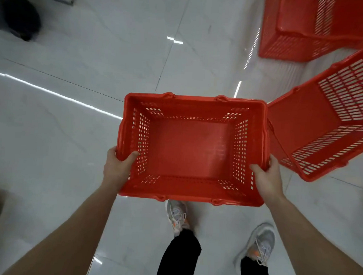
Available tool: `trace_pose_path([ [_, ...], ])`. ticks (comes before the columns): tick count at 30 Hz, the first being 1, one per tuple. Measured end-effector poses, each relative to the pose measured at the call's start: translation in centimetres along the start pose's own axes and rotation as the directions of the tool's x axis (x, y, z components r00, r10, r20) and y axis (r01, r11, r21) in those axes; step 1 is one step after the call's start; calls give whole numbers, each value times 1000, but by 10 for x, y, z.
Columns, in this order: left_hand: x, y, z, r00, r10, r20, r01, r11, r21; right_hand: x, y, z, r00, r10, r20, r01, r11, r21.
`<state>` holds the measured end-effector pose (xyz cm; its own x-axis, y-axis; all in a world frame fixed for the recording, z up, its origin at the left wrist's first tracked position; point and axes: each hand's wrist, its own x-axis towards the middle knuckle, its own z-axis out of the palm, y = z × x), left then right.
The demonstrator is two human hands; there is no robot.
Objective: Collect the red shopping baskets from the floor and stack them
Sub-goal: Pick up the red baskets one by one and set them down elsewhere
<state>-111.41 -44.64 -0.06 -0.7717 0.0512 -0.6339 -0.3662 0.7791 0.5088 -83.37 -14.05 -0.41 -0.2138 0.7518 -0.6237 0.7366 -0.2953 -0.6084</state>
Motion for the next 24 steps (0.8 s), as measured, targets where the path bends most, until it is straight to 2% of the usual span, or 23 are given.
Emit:
trace_pose_path([
  [3,5,-13,0,993,-57,107,53,998,41,-1,12,5,996,53,71,-50,998,-42],
  [7,-5,-27,2,979,-110,172,76,978,194,-6,19,8,992,67,105,-47,982,-185],
  [9,-12,-31,8,976,-98,193,62,981,183,-6,22,12,990,68,125,-34,967,-253],
  [12,-15,-32,18,986,-60,158,41,992,121,-4,25,17,991,48,128,-24,983,-185],
  [16,-4,-24,22,992,12,127,-25,995,101,22,3,21,993,-74,96,87,987,-134],
  [21,12,-3,23,991,79,108,-84,996,42,85,-69,38,966,-239,102,259,925,-279],
  [24,5,4,28,993,60,105,-73,990,118,100,-115,35,926,-358,120,376,837,-397],
])
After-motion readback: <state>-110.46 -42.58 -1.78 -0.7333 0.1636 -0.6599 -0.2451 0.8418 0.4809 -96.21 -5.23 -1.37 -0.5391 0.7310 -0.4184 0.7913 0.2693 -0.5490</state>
